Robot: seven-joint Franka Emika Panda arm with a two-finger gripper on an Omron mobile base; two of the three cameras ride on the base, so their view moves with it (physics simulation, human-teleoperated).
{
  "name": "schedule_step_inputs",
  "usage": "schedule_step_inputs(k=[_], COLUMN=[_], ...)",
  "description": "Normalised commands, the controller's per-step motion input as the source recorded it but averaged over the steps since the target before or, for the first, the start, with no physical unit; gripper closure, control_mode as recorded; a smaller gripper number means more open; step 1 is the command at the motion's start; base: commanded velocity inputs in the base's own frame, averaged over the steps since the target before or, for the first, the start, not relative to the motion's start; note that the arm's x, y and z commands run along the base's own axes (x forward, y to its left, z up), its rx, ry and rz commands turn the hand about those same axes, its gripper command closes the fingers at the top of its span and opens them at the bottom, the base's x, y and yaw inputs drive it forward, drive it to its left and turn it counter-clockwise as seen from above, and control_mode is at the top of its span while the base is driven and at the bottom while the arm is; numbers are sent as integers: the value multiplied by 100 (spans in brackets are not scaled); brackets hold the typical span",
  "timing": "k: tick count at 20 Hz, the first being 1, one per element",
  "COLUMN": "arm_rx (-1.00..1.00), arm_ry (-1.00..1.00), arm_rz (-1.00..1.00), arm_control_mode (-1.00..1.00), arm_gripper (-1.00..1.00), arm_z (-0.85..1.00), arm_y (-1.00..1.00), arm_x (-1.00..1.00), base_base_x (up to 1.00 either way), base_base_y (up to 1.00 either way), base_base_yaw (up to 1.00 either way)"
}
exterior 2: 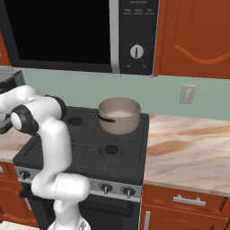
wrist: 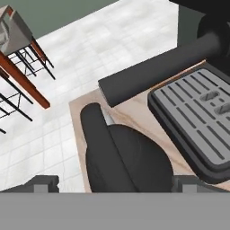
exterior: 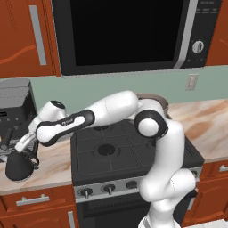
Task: Pick the kettle from the counter and place it on a stove burner. Then turn the burner on.
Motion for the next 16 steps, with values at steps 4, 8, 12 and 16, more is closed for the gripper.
schedule_step_inputs(k=[4,8,12,16], arm_rx=[-4,-6,-6,-7], arm_ry=[0,0,0,1], arm_rz=[0,0,0,0], arm_control_mode=[-100,-100,-100,-100], arm_gripper=[-100,-100,-100,-100], arm_z=[-3,-9,-11,-21], arm_y=[26,15,6,1], arm_x=[23,23,15,3], base_base_x=[0,0,0,0], base_base_y=[0,0,0,0], base_base_yaw=[0,0,0,0])
